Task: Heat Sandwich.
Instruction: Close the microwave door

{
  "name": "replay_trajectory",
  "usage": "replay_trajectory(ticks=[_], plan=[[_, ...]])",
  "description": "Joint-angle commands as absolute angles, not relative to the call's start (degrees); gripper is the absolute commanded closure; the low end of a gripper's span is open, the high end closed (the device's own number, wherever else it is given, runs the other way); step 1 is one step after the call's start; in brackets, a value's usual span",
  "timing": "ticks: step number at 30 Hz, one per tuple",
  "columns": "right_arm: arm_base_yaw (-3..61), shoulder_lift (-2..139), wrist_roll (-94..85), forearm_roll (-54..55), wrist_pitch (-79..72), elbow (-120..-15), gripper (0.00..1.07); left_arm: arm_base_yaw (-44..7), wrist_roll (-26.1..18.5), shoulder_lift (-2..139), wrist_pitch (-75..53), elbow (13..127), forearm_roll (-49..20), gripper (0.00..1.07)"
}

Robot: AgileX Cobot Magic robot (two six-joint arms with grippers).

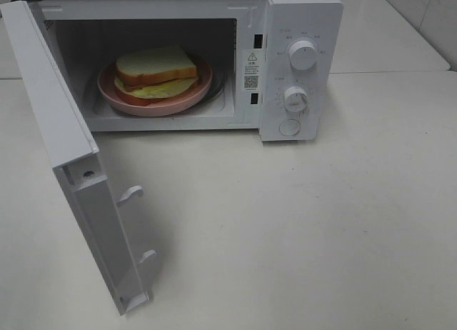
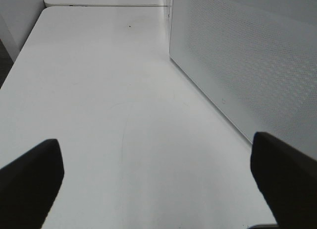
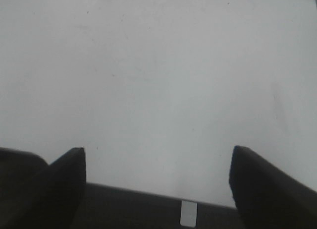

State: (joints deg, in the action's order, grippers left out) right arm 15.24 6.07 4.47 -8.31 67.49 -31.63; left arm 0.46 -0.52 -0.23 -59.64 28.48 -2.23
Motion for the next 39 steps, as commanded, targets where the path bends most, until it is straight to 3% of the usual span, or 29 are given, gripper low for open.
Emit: replay_trajectory(ticks=[1, 10, 39], plan=[[11.9, 3.0, 5.4, -6.8, 64.6, -31.3, 0.31, 0.5, -0.6, -1.7, -59.3, 28.4, -2.5, 0.1], [6.6, -1.8, 5.2, -3.7, 59.4, -28.9, 0.31, 0.5, -0.6, -1.7, -59.3, 28.4, -2.5, 0.1], [6.6, -1.8, 4.8, -3.5, 59.4, -29.0, 0.31, 0.5, -0.6, -1.5, -59.3, 28.4, -2.5, 0.1]])
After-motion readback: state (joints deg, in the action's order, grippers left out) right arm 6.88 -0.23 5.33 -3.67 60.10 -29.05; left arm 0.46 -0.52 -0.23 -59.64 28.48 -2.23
